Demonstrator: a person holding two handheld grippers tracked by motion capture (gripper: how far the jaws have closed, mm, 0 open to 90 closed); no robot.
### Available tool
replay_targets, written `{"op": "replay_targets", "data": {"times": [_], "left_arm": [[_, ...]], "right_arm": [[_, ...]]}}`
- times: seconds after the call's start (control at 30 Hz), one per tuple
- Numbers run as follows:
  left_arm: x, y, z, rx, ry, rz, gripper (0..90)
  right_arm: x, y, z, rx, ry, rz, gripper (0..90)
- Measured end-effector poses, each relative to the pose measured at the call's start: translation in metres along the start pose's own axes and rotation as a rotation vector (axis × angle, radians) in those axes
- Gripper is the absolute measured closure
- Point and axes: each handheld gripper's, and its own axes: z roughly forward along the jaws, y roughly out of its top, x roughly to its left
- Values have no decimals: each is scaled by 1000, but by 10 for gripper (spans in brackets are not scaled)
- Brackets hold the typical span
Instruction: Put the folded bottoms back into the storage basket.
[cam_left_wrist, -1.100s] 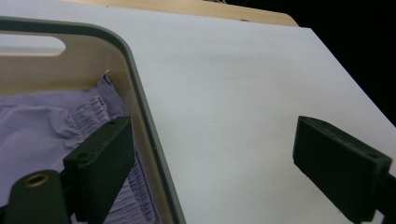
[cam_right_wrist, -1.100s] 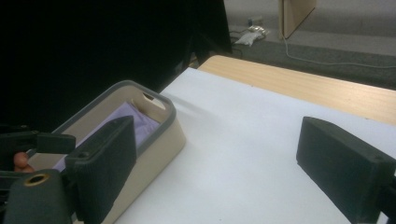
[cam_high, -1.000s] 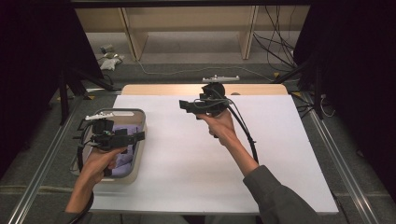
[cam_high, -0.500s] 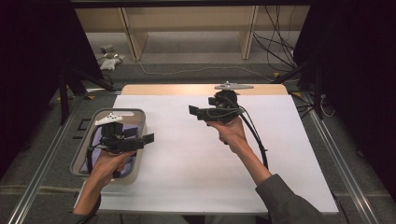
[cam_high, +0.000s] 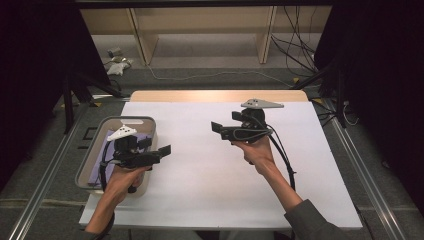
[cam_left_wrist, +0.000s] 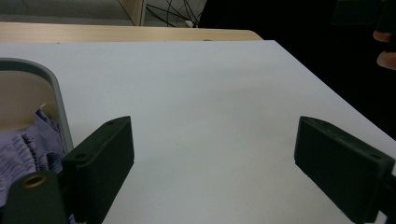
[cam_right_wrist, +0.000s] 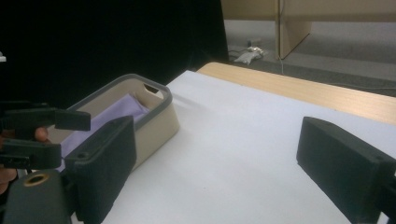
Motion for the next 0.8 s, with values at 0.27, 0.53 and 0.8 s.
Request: {"op": "replay_targets", "data": {"times": [0.27,0.53,0.8], "left_arm": [[-5,-3,1,-15,-16,9,119],[-10,-9,-1,-32,-30,27,117],[-18,-12,-1,-49,-54,50,116]], "right_arm": [[3,-7,-8,-11,2,-19,128],[2,-17,-17,-33,-3,-33,128],[-1,-26,-26,-52,-10,-44,128]]}}
